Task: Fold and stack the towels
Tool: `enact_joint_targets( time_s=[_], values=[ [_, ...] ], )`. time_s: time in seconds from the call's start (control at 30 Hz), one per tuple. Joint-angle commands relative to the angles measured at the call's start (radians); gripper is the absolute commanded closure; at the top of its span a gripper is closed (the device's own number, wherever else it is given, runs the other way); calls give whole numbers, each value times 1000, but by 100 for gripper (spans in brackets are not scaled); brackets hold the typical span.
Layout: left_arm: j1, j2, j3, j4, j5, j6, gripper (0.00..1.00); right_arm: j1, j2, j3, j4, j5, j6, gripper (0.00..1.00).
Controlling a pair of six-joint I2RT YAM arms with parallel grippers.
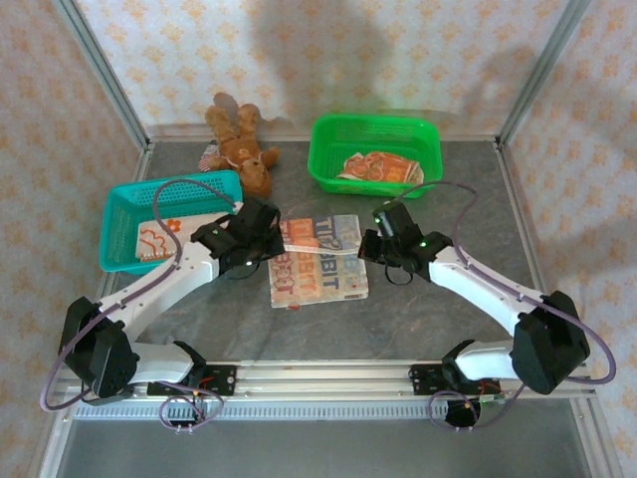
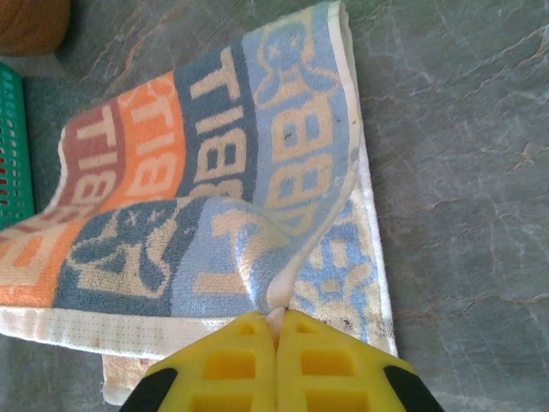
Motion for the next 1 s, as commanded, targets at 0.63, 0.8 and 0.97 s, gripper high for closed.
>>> enact_joint_targets(
  time_s=[0.63,0.8,0.97],
  values=[
    [-105,-17,-368,213,66,-189,100,134,53,-224,91,64,116,100],
    [-125,46,-392,246,71,-194,100,139,84,-256,122,71,129,100],
    [-132,59,-390,247,81,-193,100,139,86,-261,121,64,132,100]
  ],
)
